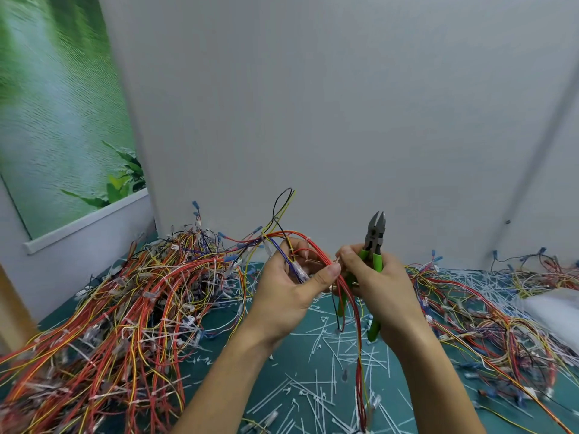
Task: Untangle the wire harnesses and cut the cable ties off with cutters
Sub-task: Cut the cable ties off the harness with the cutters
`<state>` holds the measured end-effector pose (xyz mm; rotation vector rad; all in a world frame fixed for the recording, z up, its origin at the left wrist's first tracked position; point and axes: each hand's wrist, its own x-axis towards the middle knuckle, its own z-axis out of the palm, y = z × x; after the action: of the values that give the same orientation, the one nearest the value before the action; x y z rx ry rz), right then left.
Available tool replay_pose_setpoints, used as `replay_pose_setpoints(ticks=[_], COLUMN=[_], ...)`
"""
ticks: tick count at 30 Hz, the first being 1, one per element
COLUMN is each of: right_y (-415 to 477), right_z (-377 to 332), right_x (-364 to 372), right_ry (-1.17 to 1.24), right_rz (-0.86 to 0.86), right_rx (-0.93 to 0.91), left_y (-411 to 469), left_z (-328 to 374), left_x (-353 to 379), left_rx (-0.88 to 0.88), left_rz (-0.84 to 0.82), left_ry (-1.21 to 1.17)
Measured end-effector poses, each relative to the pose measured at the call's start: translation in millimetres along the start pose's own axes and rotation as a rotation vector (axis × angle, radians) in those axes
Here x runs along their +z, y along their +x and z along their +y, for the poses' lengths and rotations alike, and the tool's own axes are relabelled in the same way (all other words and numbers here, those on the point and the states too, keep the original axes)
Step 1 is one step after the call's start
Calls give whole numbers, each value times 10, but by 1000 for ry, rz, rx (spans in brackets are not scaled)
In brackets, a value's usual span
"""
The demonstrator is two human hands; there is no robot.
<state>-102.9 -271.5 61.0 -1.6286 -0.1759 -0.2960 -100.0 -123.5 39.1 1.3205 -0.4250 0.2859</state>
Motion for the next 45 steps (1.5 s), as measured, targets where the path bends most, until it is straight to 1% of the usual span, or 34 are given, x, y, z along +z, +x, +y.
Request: replay_pose_setpoints(ticks=[3,4,8,12,15,21,28,31,36,38,42,45], right_y=[-12,-12,5,3,-21,-11,15,39,56,57,66,75], right_z=[-11,-8,4,19,14,70,89,73,68,68,77,92], right_x=[-36,-40,-54,-59,-13,67,65,25,-54,-80,-88,-104], right_ry=[-29,-29,31,72,79,60,66,81,108,101,108,133], right_rz=[-136,-155,-155,-156,-124,-10,-7,-2,-8,-10,38,55], right_rx=[1,9,46,-5,-56,-55,-29,9,59,52,-21,-35], left_y=[19,21,10,3,2,-4,-10,-10,-18,-13,12,28], left_z=[-22,-29,-30,-20,-32,-79,-47,18,-8,0,24,11], left_x=[-20,-25,-30,-43,-36,-25,-15,-8,46,51,10,-27], left_rx=[5,6,1,34,51,65,28,24,-23,-43,-47,-57], left_rz=[20,22,-22,-52,-53,-41,-46,-82,-24,0,-13,10], left_ry=[3,3,25,-7,-27,-12,16,36,8,1,-16,-29])
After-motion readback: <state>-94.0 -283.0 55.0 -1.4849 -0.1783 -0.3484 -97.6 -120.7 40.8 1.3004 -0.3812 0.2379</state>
